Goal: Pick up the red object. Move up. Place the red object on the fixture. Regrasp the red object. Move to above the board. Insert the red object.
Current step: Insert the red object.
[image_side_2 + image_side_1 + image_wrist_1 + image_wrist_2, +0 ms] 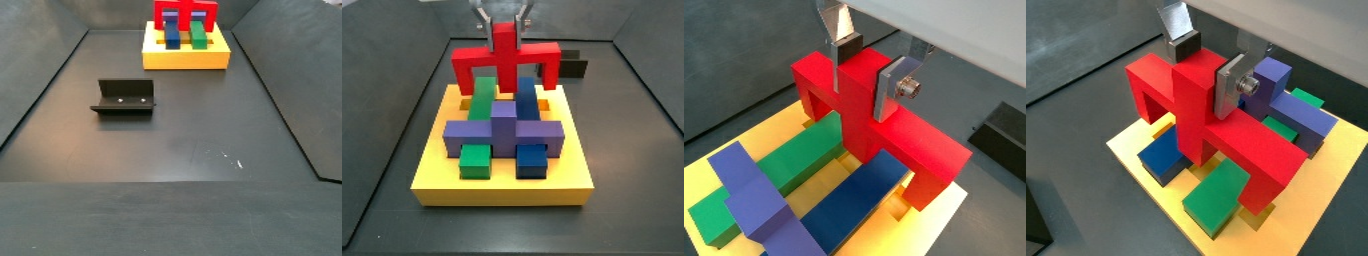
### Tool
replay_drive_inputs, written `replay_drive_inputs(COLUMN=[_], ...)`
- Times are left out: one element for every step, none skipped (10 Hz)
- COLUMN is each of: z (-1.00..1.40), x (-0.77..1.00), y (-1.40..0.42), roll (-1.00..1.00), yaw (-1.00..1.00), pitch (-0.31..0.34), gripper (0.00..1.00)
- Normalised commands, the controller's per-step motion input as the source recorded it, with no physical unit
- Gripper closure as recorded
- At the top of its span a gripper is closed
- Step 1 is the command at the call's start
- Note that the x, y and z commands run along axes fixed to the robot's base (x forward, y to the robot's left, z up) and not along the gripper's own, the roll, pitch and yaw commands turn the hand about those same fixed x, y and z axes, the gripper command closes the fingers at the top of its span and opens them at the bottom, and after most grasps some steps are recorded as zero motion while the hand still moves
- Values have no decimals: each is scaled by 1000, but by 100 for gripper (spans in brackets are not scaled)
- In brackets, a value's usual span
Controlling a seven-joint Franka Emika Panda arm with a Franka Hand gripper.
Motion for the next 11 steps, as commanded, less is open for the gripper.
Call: replay_drive_inputs(z=[-131, -160, -194, -234, -240, -266, -286, -274, -266, -194, -177], x=[-60, -69, -34, 0, 54, 69, 0, 0, 0, 0, 40], y=[0, 20, 0, 0, 0, 0, 57, 66, 0, -14, -103], roll=[0, 0, -21, -27, -13, -20, -6, 0, -3, -10, 0], yaw=[0, 0, 0, 0, 0, 0, 0, 0, 0, 0, -71], pitch=[-74, -87, -90, -83, -40, -21, -54, -44, -29, 0, 0], gripper=[100, 100, 100, 100, 100, 100, 100, 100, 100, 100, 100])
